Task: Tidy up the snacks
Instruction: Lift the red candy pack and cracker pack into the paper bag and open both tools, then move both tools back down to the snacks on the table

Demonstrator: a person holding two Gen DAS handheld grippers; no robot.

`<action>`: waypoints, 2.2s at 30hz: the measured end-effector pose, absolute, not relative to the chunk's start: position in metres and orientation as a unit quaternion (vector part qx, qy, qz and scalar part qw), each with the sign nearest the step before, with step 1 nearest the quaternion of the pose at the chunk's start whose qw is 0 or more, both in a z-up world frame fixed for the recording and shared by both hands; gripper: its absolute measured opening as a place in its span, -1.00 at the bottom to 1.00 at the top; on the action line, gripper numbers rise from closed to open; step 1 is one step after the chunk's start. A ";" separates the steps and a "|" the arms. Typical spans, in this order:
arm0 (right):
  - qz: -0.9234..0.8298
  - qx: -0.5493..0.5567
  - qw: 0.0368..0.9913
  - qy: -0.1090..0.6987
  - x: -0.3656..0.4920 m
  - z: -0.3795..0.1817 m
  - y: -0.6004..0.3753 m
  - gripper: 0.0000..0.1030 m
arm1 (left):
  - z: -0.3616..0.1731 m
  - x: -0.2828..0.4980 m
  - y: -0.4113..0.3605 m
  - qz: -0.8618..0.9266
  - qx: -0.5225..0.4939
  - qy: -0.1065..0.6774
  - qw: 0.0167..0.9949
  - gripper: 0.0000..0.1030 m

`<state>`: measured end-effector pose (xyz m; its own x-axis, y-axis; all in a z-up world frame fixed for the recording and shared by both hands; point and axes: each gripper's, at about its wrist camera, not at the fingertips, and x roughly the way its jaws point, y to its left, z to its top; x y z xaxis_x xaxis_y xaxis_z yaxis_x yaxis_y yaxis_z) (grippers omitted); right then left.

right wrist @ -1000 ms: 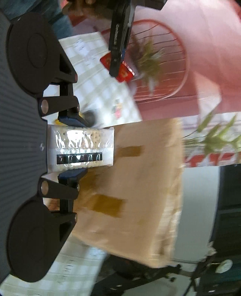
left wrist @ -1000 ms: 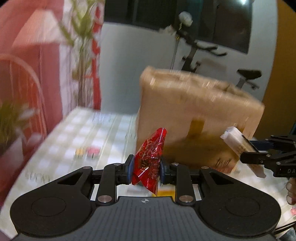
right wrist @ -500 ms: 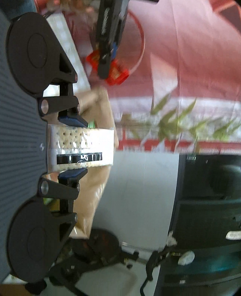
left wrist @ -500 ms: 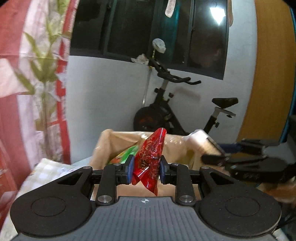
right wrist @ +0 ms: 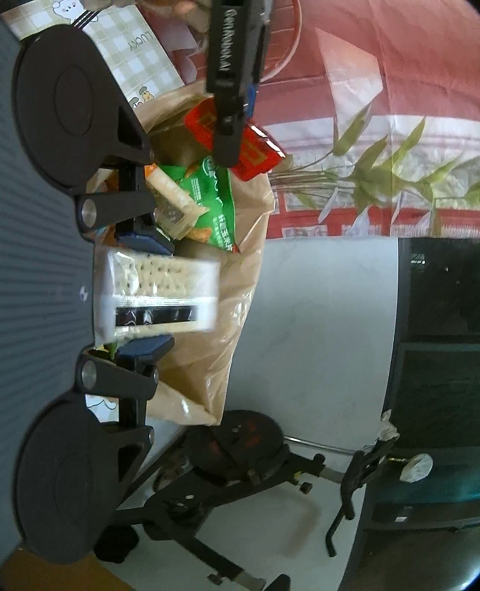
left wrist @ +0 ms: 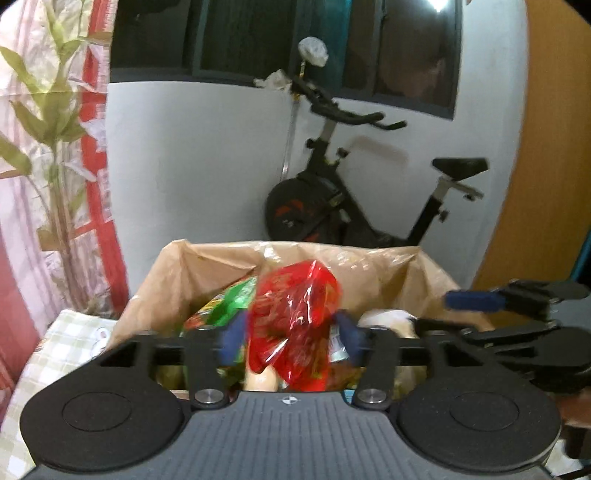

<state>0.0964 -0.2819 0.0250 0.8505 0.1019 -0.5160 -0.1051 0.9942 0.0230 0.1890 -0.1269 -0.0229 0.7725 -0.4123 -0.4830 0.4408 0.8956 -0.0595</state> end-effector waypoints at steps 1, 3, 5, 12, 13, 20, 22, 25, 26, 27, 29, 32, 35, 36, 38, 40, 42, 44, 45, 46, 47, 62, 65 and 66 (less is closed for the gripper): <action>0.050 -0.002 0.963 0.266 0.095 0.026 -0.283 0.11 | -0.023 0.190 -0.124 -0.223 0.028 0.249 0.942 0.25; 0.053 0.003 0.963 0.263 0.090 0.030 -0.283 0.14 | -0.023 0.188 -0.116 -0.223 0.026 0.254 0.941 0.25; 0.061 0.003 0.964 0.260 0.085 0.034 -0.282 0.14 | -0.021 0.183 -0.108 -0.218 0.028 0.257 0.941 0.25; 0.099 -0.009 0.964 0.248 0.064 0.050 -0.267 0.14 | -0.005 0.163 -0.071 -0.198 0.038 0.250 0.947 0.25; 0.106 -0.009 0.963 0.247 0.060 0.052 -0.264 0.14 | -0.004 0.159 -0.065 -0.195 0.038 0.250 0.948 0.25; 0.167 -0.016 0.956 0.242 0.032 0.055 -0.235 0.14 | -0.006 0.125 -0.025 -0.164 0.043 0.254 0.952 0.25; 0.184 -0.021 0.952 0.244 0.024 0.051 -0.228 0.14 | -0.011 0.117 -0.015 -0.153 0.039 0.261 0.952 0.25; 0.198 -0.030 0.947 0.252 0.015 0.044 -0.218 0.14 | -0.021 0.104 -0.009 -0.149 0.032 0.264 0.952 0.25; 0.203 -0.029 0.945 0.254 0.012 0.042 -0.216 0.14 | -0.025 0.099 -0.008 -0.149 0.029 0.266 0.952 0.25; 0.208 -0.028 0.944 0.256 0.008 0.039 -0.213 0.14 | -0.030 0.095 -0.008 -0.149 0.027 0.268 0.951 0.25; 0.212 -0.031 0.942 0.260 0.001 0.031 -0.209 0.14 | -0.040 0.088 -0.008 -0.148 0.022 0.275 0.950 0.25; 0.215 -0.023 0.937 0.274 -0.008 0.018 -0.204 0.14 | -0.055 0.082 -0.007 -0.146 0.012 0.288 0.946 0.25; 0.216 -0.004 0.933 0.288 -0.016 0.004 -0.203 0.14 | -0.068 0.076 -0.004 -0.141 0.002 0.302 0.943 0.25; 0.214 -0.001 0.932 0.293 -0.018 -0.001 -0.203 0.14 | -0.072 0.074 -0.004 -0.139 -0.001 0.306 0.942 0.25; 0.211 0.000 0.929 0.304 -0.022 -0.010 -0.202 0.14 | -0.082 0.071 -0.006 -0.140 -0.004 0.319 0.938 0.25; 0.208 0.002 0.924 0.320 -0.025 -0.023 -0.200 0.14 | -0.092 0.067 -0.009 -0.143 -0.005 0.332 0.932 0.25; 0.203 -0.002 0.920 0.336 -0.028 -0.034 -0.199 0.14 | -0.103 0.062 -0.013 -0.149 -0.003 0.342 0.928 0.25; 0.200 -0.004 0.915 0.350 -0.031 -0.044 -0.199 0.14 | -0.113 0.057 -0.018 -0.154 -0.001 0.350 0.924 0.25; 0.200 -0.002 0.913 0.356 -0.032 -0.049 -0.200 0.14 | -0.117 0.055 -0.020 -0.158 0.002 0.354 0.922 0.25; 0.200 -0.001 0.910 0.364 -0.033 -0.055 -0.200 0.14 | -0.121 0.052 -0.022 -0.162 0.002 0.357 0.920 0.25; 0.199 -0.003 0.907 0.370 -0.034 -0.060 -0.200 0.14 | -0.126 0.049 -0.025 -0.167 0.002 0.361 0.917 0.25; 0.175 -0.009 0.888 0.425 -0.042 -0.109 -0.206 0.14 | -0.170 0.017 -0.052 -0.253 0.028 0.422 0.870 0.33; 0.169 -0.007 0.889 0.426 -0.042 -0.111 -0.210 0.14 | -0.175 0.017 -0.054 -0.259 0.033 0.434 0.862 0.34; 0.167 -0.006 0.889 0.426 -0.042 -0.111 -0.211 0.14 | -0.176 0.018 -0.056 -0.261 0.034 0.438 0.859 0.34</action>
<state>-0.0417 -0.2110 -0.1111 0.5805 0.2916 -0.7602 -0.3019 0.9442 0.1317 0.0176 -0.0561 -0.1759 0.4795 -0.4193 -0.7709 0.4795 0.8609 -0.1701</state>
